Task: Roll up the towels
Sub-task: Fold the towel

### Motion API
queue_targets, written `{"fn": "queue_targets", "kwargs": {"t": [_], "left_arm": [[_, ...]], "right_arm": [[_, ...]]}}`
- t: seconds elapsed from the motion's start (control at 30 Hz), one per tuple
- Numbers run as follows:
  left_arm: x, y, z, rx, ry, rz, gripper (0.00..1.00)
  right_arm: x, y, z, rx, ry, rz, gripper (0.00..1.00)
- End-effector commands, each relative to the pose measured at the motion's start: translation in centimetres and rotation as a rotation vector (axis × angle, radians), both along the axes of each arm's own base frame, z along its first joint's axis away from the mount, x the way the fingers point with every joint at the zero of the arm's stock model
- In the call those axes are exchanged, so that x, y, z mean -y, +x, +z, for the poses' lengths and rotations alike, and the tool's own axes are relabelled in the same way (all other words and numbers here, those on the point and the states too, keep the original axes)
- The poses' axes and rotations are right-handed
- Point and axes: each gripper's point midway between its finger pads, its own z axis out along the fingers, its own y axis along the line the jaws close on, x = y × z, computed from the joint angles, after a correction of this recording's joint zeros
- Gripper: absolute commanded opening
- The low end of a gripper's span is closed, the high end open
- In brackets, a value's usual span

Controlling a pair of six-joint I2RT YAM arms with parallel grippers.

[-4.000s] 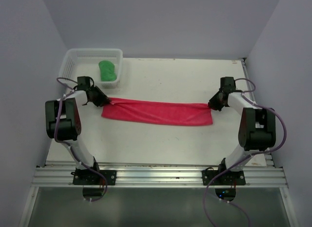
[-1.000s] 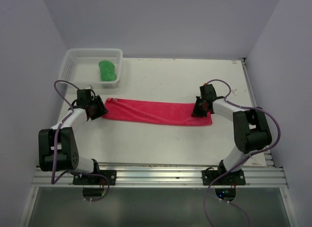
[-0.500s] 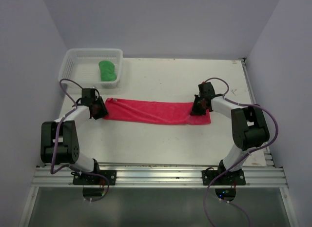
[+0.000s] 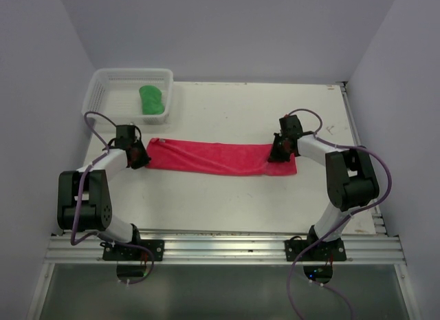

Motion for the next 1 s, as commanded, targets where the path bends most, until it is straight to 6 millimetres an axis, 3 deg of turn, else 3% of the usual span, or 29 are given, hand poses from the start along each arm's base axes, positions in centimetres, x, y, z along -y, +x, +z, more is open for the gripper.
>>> {"fn": "queue_targets", "kwargs": {"t": [0.0, 0.1, 0.3, 0.53, 0.83, 0.87, 0.97], "left_arm": [[-0.2, 0.4, 0.7, 0.014, 0.014, 0.014, 0.05], [-0.2, 0.0, 0.5, 0.009, 0.009, 0.022, 0.0], [-0.6, -0.7, -0.1, -0.008, 0.029, 0.042, 0.0], [-1.7, -1.1, 0.3, -0.013, 0.066, 0.077, 0.0], [-1.9, -1.3, -0.1, -0.019, 0.019, 0.107, 0.0], [-1.7, -1.3, 0.1, -0.014, 0.011, 0.103, 0.03], [-1.6, -0.9, 1.4, 0.049, 0.002, 0.104, 0.27]], "right_arm": [[0.5, -1.1, -1.6, -0.066, -0.045, 0.017, 0.03], [0.5, -1.1, -1.6, -0.07, -0.048, 0.018, 0.03], [0.8, -1.3, -1.0, -0.072, -0.07, 0.035, 0.09], [1.2, -1.4, 0.4, -0.058, -0.089, 0.031, 0.28], [1.5, -1.4, 2.6, -0.026, -0.096, 0.035, 0.32], [1.4, -1.4, 3.0, -0.014, -0.09, 0.038, 0.33], [1.4, -1.5, 3.5, -0.004, -0.086, 0.039, 0.33]]}}
